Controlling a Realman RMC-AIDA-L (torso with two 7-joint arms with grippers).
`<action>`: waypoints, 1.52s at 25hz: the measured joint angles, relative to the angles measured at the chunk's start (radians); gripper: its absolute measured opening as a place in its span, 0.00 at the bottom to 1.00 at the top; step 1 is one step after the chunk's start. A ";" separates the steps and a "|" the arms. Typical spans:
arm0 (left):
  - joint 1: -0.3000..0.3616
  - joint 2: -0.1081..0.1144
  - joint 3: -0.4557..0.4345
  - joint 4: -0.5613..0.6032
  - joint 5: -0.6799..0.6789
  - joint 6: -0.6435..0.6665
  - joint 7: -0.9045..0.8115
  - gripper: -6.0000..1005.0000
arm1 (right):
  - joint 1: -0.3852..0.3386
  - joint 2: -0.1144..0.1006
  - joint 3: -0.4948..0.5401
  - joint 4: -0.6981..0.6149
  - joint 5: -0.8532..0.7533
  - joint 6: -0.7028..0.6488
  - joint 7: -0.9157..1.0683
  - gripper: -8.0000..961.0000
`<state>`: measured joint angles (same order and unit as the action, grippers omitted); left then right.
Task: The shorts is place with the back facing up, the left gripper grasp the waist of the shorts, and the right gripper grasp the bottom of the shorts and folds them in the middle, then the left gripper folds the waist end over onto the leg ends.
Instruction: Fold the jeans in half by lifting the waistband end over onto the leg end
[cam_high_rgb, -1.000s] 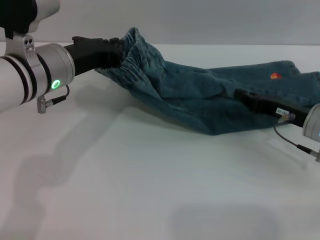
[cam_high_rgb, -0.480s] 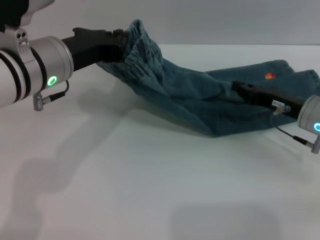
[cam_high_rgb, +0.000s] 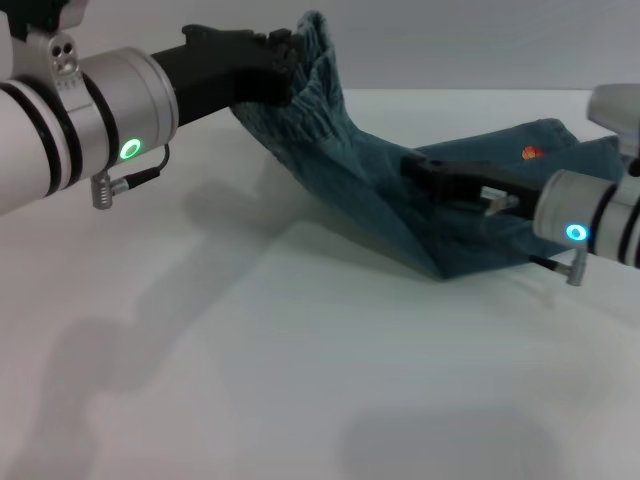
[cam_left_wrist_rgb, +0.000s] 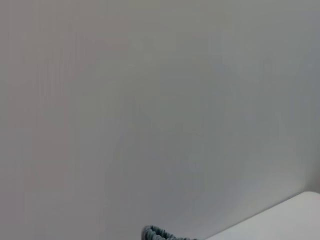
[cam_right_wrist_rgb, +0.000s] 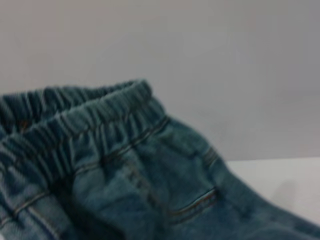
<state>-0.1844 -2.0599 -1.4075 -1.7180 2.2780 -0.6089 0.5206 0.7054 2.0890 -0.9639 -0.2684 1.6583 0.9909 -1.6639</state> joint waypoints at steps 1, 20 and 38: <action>-0.002 0.000 0.002 -0.004 0.000 0.000 0.000 0.07 | 0.011 0.000 -0.001 0.016 0.000 -0.001 0.000 0.01; -0.002 0.000 0.004 -0.067 -0.001 0.026 0.004 0.07 | 0.194 0.003 -0.024 0.217 -0.006 0.006 -0.004 0.01; 0.002 0.001 0.013 -0.094 -0.002 0.031 0.007 0.07 | 0.057 0.003 -0.059 0.122 0.034 0.030 0.081 0.01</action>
<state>-0.1826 -2.0591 -1.3947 -1.8123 2.2765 -0.5777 0.5275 0.7625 2.0917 -1.0230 -0.1469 1.6926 1.0208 -1.5829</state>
